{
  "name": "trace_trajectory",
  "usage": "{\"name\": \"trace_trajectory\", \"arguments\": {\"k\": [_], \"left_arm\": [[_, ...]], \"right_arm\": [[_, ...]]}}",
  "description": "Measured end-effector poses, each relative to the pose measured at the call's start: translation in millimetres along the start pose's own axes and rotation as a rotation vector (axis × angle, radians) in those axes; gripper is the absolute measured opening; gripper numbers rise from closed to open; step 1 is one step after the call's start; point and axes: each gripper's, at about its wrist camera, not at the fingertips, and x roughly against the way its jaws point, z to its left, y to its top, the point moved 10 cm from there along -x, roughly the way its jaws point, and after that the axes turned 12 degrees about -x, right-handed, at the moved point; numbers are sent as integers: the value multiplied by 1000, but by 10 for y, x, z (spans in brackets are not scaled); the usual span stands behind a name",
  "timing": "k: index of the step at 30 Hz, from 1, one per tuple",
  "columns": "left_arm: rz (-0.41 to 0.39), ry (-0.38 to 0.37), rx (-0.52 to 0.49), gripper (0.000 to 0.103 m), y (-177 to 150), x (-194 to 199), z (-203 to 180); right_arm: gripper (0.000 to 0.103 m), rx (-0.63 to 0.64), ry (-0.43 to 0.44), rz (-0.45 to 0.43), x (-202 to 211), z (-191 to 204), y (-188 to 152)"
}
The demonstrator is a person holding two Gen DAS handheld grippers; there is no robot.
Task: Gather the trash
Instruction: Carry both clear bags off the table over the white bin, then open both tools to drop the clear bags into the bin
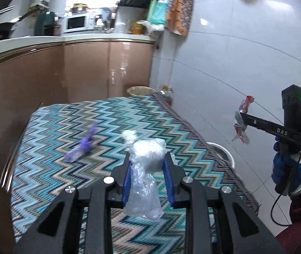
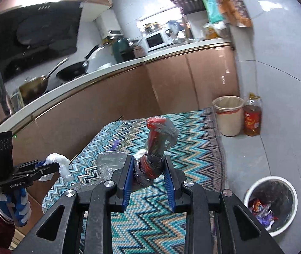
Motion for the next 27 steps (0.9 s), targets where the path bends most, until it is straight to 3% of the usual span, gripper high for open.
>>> {"name": "trace_trajectory", "arguments": {"k": [5,14,21,27], "left_arm": [[38,-90,-94,26,288,-441,-631],[137,-263,-216,26,759,-1597,-1804],[249,-354,-228,27,890,-2537,-2482],[315,-379,-249,28,843,-3126,-2849]], "right_arm": [[26,-79,-75,-48,287,-602,13],[26,-175,-310,-86,721,-1857,37],[28,-202,-424,-57,693,-2554,59],[28,-238,-484,-12,532,-3016,-23]]}}
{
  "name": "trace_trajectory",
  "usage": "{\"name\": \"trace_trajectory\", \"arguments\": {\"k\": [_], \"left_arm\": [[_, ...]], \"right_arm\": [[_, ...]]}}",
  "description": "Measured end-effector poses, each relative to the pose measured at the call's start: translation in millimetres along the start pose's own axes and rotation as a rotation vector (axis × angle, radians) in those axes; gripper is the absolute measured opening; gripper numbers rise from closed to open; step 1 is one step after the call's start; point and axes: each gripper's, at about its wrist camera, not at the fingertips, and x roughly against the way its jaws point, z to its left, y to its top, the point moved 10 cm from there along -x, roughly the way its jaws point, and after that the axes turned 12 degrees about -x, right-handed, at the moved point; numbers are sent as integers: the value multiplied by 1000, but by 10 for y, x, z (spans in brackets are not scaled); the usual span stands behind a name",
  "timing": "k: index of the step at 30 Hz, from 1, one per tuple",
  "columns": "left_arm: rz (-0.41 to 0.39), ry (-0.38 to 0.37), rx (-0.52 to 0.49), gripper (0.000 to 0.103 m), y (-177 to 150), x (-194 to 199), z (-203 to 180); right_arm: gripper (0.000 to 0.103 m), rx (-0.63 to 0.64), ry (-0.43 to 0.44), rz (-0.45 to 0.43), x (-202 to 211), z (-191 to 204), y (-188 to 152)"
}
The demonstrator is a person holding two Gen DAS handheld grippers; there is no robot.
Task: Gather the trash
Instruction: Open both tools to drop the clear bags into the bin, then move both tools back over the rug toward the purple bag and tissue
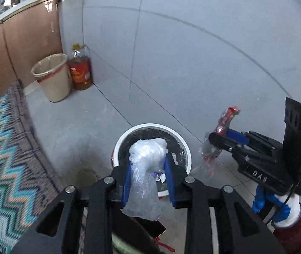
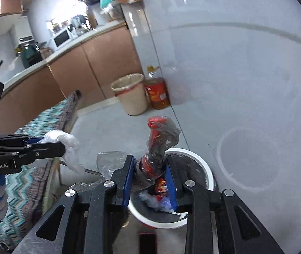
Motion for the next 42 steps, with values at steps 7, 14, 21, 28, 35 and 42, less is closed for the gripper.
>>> {"name": "trace_trajectory", "arguments": {"k": [7,14,21,28,35,42], "left_arm": [[42,26,15,31,155,-488,-32],[50,8,57,38,217,-633,-81],[26,13,68,38,188,-474,-51],[-27,57,100,38,88,-37,122],[-98,107,139,42,-119,597,264],[-141,151,136,48,-390,1134,320]], "right_arm": [[38,4,-62,48,-327,-283,-2],[49,-5,-93,69,-447,-467,13],[51,-17,-87,59,-318,-451,3],[59,-11,-59,16,-96,-215,71],[65,15,-13,-58,306,130,157],[71,64,37,-120,716,565,179]]}}
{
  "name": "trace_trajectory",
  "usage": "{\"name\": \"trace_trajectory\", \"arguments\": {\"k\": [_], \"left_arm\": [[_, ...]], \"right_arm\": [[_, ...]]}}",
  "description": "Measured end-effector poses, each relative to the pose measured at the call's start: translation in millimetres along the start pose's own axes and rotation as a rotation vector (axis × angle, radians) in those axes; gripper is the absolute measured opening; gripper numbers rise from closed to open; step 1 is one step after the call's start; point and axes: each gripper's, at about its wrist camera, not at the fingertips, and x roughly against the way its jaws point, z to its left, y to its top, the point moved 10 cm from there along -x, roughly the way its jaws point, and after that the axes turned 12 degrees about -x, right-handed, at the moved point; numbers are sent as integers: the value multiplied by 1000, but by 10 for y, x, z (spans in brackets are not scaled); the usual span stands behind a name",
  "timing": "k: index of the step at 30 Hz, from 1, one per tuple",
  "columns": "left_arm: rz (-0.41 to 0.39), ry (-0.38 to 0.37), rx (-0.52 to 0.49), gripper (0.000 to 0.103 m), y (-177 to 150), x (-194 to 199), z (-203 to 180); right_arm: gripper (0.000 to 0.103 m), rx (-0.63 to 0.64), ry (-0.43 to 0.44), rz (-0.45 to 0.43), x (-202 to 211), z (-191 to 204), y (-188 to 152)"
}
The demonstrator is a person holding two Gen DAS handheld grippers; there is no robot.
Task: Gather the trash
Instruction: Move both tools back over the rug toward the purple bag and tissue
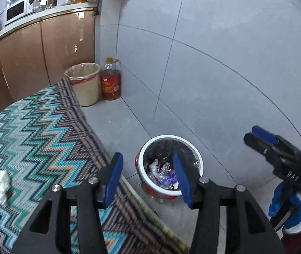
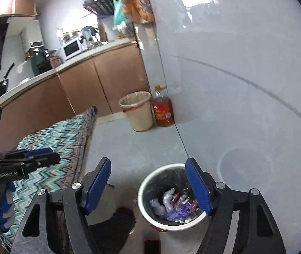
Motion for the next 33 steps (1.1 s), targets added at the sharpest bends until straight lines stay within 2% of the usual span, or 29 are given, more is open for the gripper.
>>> {"name": "trace_trajectory", "arguments": {"k": [10,18,21,33], "left_arm": [[-116,92,54,48,-209,909,445],[-275,213,159,48,-421,1807,937],[-312,265,186,48,-542,2103,1122],[-358,504,275,52,-1215,3103,1838]], "right_arm": [[79,87,101,-104,508,796,110],[79,179,187,-140,785,1500,49],[80,213,212,-148,883,1733,9],[81,296,280,-172,1078,2336,-98]]}}
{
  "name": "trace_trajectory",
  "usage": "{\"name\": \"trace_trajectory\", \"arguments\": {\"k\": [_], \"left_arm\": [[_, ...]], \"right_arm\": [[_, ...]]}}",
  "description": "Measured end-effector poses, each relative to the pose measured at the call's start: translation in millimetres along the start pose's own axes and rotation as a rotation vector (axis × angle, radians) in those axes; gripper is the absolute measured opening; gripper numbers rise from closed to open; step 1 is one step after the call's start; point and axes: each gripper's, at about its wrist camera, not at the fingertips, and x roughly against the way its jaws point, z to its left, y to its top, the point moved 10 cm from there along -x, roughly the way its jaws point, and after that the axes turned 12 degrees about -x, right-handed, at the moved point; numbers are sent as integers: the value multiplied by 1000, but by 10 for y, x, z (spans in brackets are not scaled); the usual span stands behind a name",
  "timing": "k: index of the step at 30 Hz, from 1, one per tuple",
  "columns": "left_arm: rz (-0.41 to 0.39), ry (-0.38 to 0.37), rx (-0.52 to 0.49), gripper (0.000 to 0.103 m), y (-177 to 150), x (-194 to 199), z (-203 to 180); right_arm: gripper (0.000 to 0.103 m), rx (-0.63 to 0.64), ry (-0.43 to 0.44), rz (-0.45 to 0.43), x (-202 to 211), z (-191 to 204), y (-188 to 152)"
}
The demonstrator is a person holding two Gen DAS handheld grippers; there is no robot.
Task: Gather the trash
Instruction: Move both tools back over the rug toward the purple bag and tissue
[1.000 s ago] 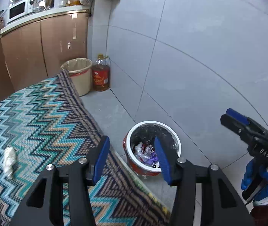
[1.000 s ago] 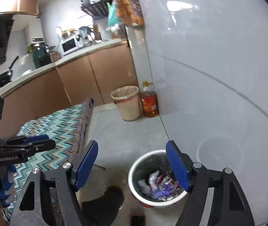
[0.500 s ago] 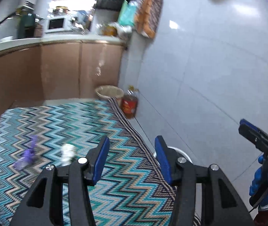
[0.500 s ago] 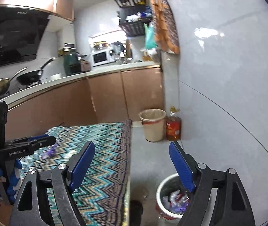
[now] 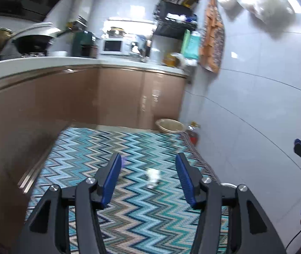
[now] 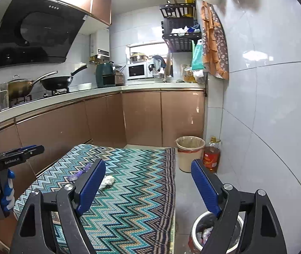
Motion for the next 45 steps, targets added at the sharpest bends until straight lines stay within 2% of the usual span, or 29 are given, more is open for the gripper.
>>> {"name": "trace_trajectory", "arguments": {"k": [6,9,15,21,28,45], "left_arm": [[-27,108,3,53,-42,165,365],[-43,191,-9,54,-78,228,499],[-36,235,5,56,-180,223,654],[2,245,30,57,-359,118,811],[44,220,52,57,-551,-29,861],[121,174,83,57,-775,-405,964]], "right_arm": [[82,23,18,15,-93,201,-34],[82,30,25,16,-129,266,-51],[83,22,30,27,-249,316,-74],[83,20,29,47,-381,327,-111],[83,7,28,81,-572,315,-184],[83,-1,38,138,-967,346,-248]]}}
